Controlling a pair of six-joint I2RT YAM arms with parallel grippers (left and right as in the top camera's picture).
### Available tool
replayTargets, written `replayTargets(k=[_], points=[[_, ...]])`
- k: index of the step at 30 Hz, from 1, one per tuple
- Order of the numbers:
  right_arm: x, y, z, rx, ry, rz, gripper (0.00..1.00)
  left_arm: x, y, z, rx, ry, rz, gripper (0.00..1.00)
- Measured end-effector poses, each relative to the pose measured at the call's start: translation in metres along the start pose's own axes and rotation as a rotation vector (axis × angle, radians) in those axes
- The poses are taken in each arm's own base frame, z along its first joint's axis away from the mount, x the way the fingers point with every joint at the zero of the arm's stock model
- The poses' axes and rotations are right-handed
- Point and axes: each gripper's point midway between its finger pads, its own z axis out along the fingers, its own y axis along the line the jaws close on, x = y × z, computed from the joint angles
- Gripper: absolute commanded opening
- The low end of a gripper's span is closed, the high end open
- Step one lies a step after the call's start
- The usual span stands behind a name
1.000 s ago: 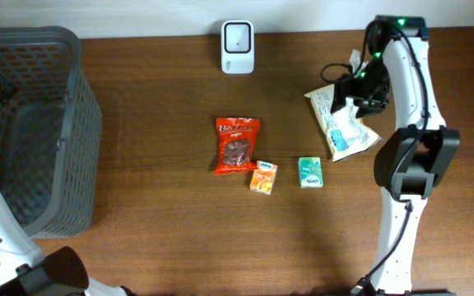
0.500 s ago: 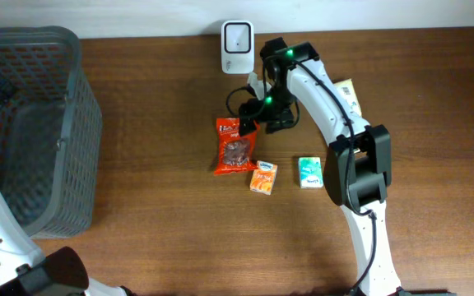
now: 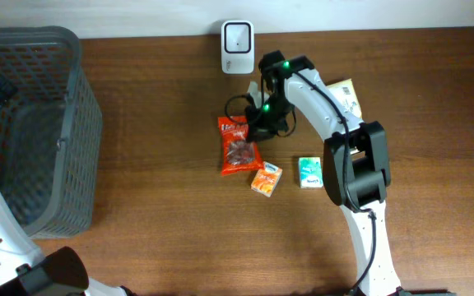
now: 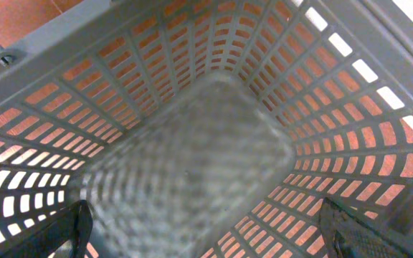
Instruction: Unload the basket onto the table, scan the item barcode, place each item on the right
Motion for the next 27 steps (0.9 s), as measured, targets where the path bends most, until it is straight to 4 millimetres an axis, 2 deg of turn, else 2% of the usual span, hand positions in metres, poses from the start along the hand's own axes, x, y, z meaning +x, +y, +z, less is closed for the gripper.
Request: replayTargets(k=[5, 8, 10, 12, 14, 16, 18, 19, 21, 22, 23, 24, 25, 27], points=[[-0.020, -0.037, -0.093, 0.478, -0.194, 0.069, 0.04, 0.000, 0.000, 0.000, 0.000, 0.000, 0.000, 0.99], [-0.020, -0.059, -0.122, 0.763, -0.272, 0.107, 0.04, 0.000, 0.000, 0.000, 0.000, 0.000, 0.000, 0.99], [-0.023, -0.057, -0.129, 0.858, -0.313, 0.098, 0.04, 0.000, 0.000, 0.000, 0.000, 0.000, 0.000, 0.99], [-0.026, -0.051, -0.128, 0.898, -0.350, 0.096, 0.04, 0.000, 0.000, 0.000, 0.000, 0.000, 0.000, 0.99], [-0.033, -0.047, -0.116, 0.920, -0.380, 0.083, 0.04, 0.000, 0.000, 0.000, 0.000, -0.001, 0.000, 0.99], [-0.037, -0.051, -0.094, 0.930, -0.380, 0.076, 0.04, 0.000, 0.000, 0.000, 0.000, 0.000, 0.000, 0.99], [-0.028, -0.059, -0.067, 0.938, -0.316, 0.067, 0.08, 0.000, 0.000, 0.000, 0.000, 0.000, 0.000, 0.99], [-0.024, -0.060, -0.062, 0.937, -0.296, 0.062, 0.24, 0.000, 0.000, 0.000, 0.000, 0.000, 0.000, 0.99], [-0.017, -0.055, -0.054, 0.929, -0.262, 0.052, 0.40, 0.000, 0.000, 0.000, 0.000, 0.000, 0.000, 0.99], [-0.012, -0.054, -0.053, 0.926, -0.241, 0.054, 0.53, 0.000, 0.000, 0.000, 0.000, 0.000, 0.000, 0.99], [-0.008, -0.052, -0.053, 0.923, -0.224, 0.046, 0.56, 0.000, 0.000, 0.000, 0.000, 0.000, 0.000, 0.99], [-0.006, -0.050, -0.056, 0.918, -0.218, 0.049, 0.35, 0.000, 0.000, 0.000, 0.000, 0.000, 0.000, 0.99], [-0.007, -0.048, -0.060, 0.915, -0.222, 0.051, 0.06, 0.000, 0.000, 0.000, 0.000, 0.000, 0.000, 0.99], [-0.010, -0.049, -0.066, 0.894, -0.245, 0.084, 0.04, 0.000, 0.000, 0.000, 0.000, 0.000, 0.000, 0.99]])
